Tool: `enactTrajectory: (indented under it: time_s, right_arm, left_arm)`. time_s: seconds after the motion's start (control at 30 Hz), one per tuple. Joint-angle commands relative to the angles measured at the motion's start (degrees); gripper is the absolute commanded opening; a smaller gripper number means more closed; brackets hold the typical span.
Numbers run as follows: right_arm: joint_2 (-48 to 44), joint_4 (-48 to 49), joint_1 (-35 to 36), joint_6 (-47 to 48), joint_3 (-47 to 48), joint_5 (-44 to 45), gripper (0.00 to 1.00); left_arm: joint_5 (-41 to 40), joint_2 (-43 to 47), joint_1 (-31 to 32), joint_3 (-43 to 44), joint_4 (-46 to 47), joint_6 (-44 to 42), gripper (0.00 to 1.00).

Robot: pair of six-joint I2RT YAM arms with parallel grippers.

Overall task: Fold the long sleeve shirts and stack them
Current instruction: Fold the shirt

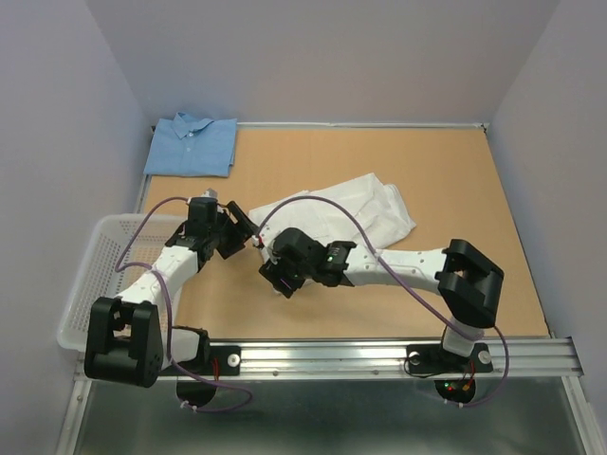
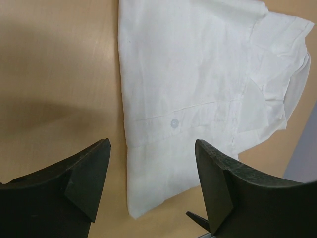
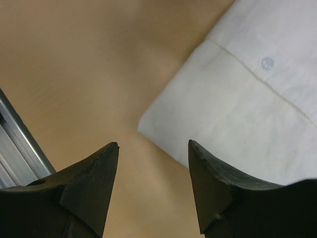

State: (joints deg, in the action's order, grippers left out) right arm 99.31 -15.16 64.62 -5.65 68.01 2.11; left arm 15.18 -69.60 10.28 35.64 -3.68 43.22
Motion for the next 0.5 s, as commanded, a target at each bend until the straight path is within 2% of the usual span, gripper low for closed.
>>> enactTrajectory:
  time_s: [0.0,0.47]
  right_arm:
    - [4.82,0.92,3.4,5.12,5.64,6.06,0.64]
    - [16.0,0.39,5.43,5.83,8.37,14.58,0.62]
  left_arm:
    - [1.08,0.7,-1.23,1.89,-2.29,-2.44,0.8]
    - [2.31,-0.36,-1.32,3.3,-2.29,-3.76,0.8]
